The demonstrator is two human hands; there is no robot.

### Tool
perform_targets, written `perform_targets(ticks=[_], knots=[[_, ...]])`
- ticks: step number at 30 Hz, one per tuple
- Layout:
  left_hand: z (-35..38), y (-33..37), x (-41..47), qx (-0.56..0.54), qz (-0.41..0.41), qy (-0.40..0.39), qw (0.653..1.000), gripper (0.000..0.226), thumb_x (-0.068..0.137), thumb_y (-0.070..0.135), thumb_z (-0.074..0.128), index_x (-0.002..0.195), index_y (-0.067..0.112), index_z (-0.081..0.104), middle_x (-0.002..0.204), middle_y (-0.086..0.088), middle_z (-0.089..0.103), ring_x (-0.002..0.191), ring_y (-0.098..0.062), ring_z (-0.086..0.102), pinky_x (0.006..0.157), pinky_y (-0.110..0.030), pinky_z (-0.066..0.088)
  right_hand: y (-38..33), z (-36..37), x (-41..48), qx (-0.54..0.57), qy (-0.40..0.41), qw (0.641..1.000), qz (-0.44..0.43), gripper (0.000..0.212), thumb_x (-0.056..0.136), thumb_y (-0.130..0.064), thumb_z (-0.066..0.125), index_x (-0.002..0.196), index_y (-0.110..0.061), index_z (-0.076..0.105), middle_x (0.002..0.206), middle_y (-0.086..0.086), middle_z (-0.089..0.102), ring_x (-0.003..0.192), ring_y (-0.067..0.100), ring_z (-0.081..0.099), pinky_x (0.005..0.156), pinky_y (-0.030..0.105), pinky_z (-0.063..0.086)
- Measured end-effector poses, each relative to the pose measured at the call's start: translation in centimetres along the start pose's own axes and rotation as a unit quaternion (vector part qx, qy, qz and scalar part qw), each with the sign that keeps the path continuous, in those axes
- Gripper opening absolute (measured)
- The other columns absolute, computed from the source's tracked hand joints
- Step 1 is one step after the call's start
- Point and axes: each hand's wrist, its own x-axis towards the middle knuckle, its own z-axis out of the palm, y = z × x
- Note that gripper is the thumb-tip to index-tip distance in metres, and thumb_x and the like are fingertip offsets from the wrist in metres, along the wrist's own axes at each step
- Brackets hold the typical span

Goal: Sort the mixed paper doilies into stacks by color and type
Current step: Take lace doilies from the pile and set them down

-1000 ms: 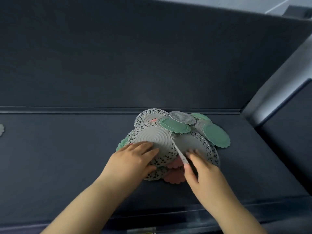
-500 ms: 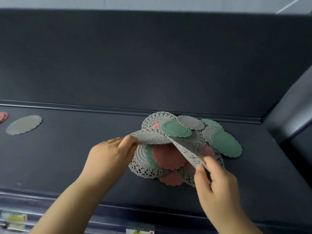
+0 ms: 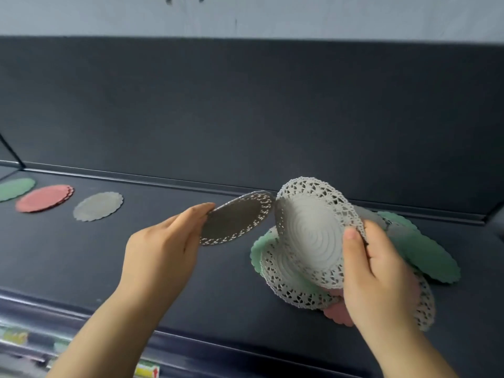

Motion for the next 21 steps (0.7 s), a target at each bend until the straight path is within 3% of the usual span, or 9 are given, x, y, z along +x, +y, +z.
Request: perform_targets(ticks=[2, 5, 8, 11, 15, 18, 21], knots=[[-1.4, -2.8, 0.0, 0.004, 0.003, 0.008, 1.000, 0.035, 0.086, 0.024, 0.041, 0.102, 0.016, 0.071, 0.072, 0.000, 0.071, 0.050, -0.027, 0.061, 0.046, -0.030, 0.049, -1.2, 2.8, -0.2, 0.024, -0.006, 1.000, 0.011, 0.030, 0.095, -0.024, 0.041, 0.069, -0.011, 0.044, 0.052, 0.005, 0.041, 0.048, 0.016, 0.034, 0.046, 0.024, 0.028], [-3.7, -8.1, -0.1, 0.005, 0.000, 0.017, 1.000, 0.036, 0.086, 0.026, 0.041, 0.101, 0.015, 0.072, 0.068, -0.002, 0.070, 0.046, -0.027, 0.059, 0.046, -0.029, 0.048, -2.9, 7.7, -0.9, 0.050, -0.012, 0.998, 0.042, 0.027, 0.094, -0.020, 0.041, 0.068, -0.017, 0.042, 0.053, -0.007, 0.039, 0.051, 0.008, 0.034, 0.050, 0.019, 0.028], [-5.9, -14.5, -0.1, -0.019, -0.016, 0.027, 0.999, 0.036, 0.087, 0.027, 0.042, 0.102, 0.015, 0.072, 0.071, -0.004, 0.071, 0.047, -0.028, 0.059, 0.047, -0.034, 0.051, -4.9, 13.2, -2.2, 0.058, -0.010, 0.996, 0.063, 0.026, 0.094, -0.021, 0.040, 0.069, -0.016, 0.045, 0.056, -0.010, 0.044, 0.053, 0.005, 0.037, 0.052, 0.022, 0.031], [-7.6, -19.9, -0.4, -0.043, 0.007, 0.026, 0.999, 0.032, 0.086, 0.024, 0.046, 0.101, 0.015, 0.073, 0.080, 0.000, 0.073, 0.057, -0.024, 0.064, 0.054, -0.032, 0.049, -7.1, 18.2, -3.7, 0.078, 0.009, 0.993, 0.085, 0.024, 0.095, -0.019, 0.041, 0.073, -0.021, 0.051, 0.064, -0.015, 0.055, 0.058, -0.001, 0.045, 0.053, 0.010, 0.035], [-7.9, -24.5, -1.8, -0.096, 0.089, -0.098, 0.987, 0.027, 0.077, 0.011, 0.062, 0.099, 0.021, 0.074, 0.098, 0.009, 0.072, 0.085, -0.007, 0.069, 0.065, -0.021, 0.054, -9.5, 22.9, -6.0, 0.063, 0.042, 0.991, 0.110, 0.026, 0.095, -0.020, 0.041, 0.071, -0.021, 0.050, 0.063, -0.011, 0.055, 0.054, -0.001, 0.042, 0.050, 0.009, 0.033], [-7.6, -27.2, -3.0, -0.135, 0.110, -0.202, 0.964, 0.033, 0.071, 0.009, 0.066, 0.097, 0.027, 0.074, 0.095, 0.015, 0.072, 0.082, -0.004, 0.068, 0.060, -0.019, 0.054, -11.2, 25.3, -7.5, 0.055, 0.047, 0.990, 0.124, 0.021, 0.095, -0.023, 0.041, 0.082, -0.020, 0.057, 0.080, -0.013, 0.063, 0.066, -0.004, 0.053, 0.058, 0.007, 0.040], [-7.4, -29.1, -3.6, -0.168, 0.140, -0.257, 0.941, 0.032, 0.074, 0.011, 0.066, 0.098, 0.031, 0.072, 0.099, 0.021, 0.070, 0.088, 0.001, 0.066, 0.067, -0.019, 0.054, -12.6, 26.7, -9.0, 0.036, 0.061, 0.989, 0.129, 0.020, 0.095, -0.022, 0.040, 0.086, -0.020, 0.058, 0.087, -0.019, 0.065, 0.076, -0.004, 0.057, 0.066, 0.018, 0.042]])
